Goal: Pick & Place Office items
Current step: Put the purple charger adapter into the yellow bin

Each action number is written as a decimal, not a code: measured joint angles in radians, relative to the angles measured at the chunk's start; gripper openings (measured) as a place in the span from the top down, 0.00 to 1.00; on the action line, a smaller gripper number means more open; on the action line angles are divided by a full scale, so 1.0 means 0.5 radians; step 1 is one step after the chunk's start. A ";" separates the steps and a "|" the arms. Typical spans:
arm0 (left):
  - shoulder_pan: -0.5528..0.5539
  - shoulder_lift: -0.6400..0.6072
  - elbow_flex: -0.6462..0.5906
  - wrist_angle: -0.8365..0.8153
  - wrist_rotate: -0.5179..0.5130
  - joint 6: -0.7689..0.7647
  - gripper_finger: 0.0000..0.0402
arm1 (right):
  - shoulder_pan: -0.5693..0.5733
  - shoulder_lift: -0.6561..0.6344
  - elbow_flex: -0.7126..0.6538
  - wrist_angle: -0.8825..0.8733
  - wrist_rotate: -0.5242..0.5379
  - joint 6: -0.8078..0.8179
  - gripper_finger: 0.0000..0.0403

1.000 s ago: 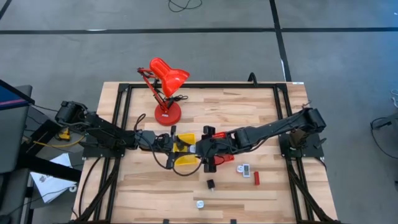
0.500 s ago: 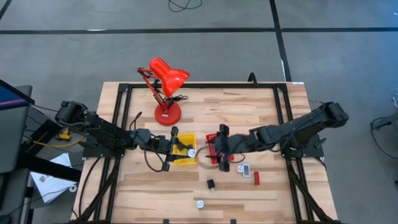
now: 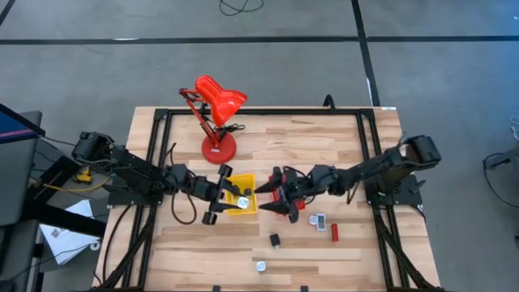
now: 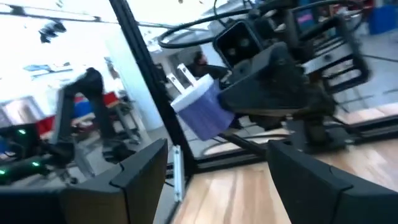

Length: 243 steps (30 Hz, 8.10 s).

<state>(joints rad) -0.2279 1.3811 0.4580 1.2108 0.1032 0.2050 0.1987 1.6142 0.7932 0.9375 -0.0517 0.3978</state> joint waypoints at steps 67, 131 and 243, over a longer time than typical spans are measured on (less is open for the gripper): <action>-0.005 -0.002 0.059 0.087 0.119 0.201 0.68 | 0.019 0.547 0.513 0.571 -0.337 0.042 0.34; 0.028 0.005 0.052 0.027 0.114 0.388 0.69 | -0.137 0.542 0.519 0.428 -0.770 0.235 0.30; 0.097 -0.211 0.036 -0.894 0.367 0.057 0.65 | -0.163 0.519 0.587 -0.211 -0.834 1.121 0.69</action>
<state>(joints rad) -0.1795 1.2756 0.4759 0.7639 0.2865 0.2333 0.1173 1.8738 1.0866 0.8322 -0.4687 0.9582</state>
